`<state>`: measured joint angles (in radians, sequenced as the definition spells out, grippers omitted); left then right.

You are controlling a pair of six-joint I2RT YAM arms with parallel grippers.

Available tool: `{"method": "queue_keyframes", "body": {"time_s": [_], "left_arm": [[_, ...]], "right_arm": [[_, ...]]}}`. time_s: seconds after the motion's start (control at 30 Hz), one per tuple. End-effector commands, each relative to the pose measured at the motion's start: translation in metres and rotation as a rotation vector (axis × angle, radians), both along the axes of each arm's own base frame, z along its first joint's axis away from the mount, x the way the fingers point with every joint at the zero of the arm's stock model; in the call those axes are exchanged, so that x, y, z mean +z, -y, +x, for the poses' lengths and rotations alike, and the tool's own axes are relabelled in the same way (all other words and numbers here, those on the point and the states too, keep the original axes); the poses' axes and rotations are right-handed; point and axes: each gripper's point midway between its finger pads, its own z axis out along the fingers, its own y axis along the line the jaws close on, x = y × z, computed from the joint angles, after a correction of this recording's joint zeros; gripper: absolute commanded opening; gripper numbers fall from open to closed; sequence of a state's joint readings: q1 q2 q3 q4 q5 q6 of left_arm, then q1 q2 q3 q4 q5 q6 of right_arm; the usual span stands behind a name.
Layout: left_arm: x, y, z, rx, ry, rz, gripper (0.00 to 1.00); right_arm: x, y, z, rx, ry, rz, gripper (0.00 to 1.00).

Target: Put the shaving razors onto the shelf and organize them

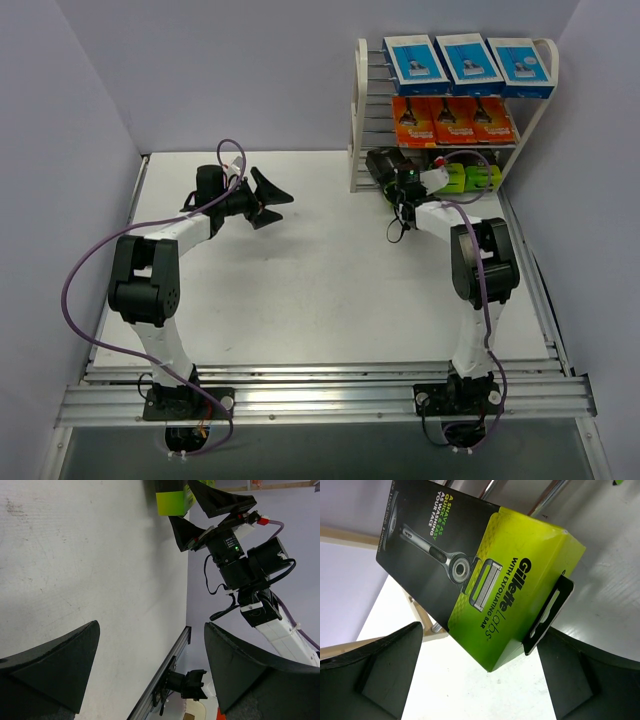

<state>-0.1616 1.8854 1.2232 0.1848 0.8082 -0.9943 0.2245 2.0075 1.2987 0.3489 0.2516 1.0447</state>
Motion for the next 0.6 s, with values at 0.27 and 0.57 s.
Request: {"method": "queue_keyframes", "body": {"time_s": [0.27, 0.57], "left_arm": [[0.009, -0.002, 0.004, -0.007, 0.046, -0.023, 0.94], [0.015, -0.004, 0.003, -0.006, 0.066, -0.019, 0.94]], "right_arm": [[0.038, -0.007, 0.027, -0.003, 0.122, 0.012, 0.90], [0.057, -0.002, -0.008, 0.036, 0.139, -0.027, 0.92]]}}
